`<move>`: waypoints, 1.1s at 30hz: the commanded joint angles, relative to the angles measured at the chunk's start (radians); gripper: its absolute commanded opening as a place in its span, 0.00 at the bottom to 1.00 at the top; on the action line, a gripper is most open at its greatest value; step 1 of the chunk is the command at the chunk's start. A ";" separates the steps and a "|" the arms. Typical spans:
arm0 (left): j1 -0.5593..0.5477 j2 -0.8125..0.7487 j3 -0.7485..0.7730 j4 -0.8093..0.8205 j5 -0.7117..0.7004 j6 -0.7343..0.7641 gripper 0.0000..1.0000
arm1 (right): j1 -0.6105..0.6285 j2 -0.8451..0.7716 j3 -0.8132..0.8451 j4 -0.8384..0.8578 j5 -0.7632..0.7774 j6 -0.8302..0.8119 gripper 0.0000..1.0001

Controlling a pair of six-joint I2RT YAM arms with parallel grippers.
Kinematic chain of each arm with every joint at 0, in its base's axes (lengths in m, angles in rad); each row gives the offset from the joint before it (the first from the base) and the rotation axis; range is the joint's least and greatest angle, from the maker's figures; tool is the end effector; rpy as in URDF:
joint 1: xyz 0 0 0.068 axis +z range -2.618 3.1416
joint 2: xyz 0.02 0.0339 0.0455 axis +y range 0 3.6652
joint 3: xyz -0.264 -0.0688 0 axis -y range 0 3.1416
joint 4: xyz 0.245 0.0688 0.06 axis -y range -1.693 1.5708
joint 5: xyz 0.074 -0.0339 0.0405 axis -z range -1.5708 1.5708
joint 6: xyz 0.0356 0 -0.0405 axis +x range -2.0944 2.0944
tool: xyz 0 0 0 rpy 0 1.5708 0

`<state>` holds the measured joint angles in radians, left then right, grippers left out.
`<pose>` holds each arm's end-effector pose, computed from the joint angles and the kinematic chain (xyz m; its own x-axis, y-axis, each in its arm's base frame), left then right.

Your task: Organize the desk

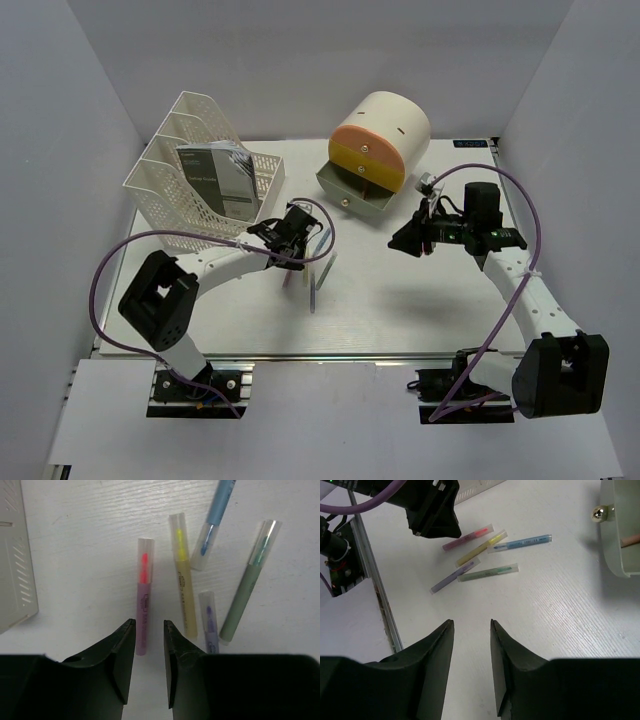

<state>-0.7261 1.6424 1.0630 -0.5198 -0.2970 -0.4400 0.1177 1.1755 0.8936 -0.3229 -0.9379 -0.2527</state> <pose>0.2506 -0.2086 0.1966 -0.8308 0.1930 -0.5221 0.2007 0.9787 0.0424 0.2435 0.0577 0.2926 -0.3647 -0.1920 -0.9111 -0.8462 0.4766 0.2382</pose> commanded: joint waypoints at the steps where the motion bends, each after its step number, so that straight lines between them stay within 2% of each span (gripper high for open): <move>1: 0.027 -0.030 0.017 -0.011 -0.018 0.061 0.40 | -0.006 -0.016 0.033 -0.016 -0.044 -0.051 0.41; 6: 0.059 0.005 0.003 0.012 0.028 0.098 0.40 | -0.012 -0.013 0.033 -0.016 -0.038 -0.054 0.42; 13: 0.059 0.074 0.038 0.027 0.061 0.119 0.46 | -0.026 -0.005 0.031 -0.018 -0.036 -0.056 0.42; 19: 0.059 0.083 0.037 0.041 0.084 0.129 0.47 | -0.036 -0.005 0.033 -0.018 -0.036 -0.054 0.42; 33: 0.059 0.146 -0.015 0.052 0.047 0.096 0.38 | -0.067 -0.007 0.033 -0.021 -0.062 -0.053 0.42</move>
<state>-0.6666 1.7790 1.0649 -0.4686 -0.2317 -0.3340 0.0601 1.1751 0.8936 -0.3424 -0.9630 -0.2958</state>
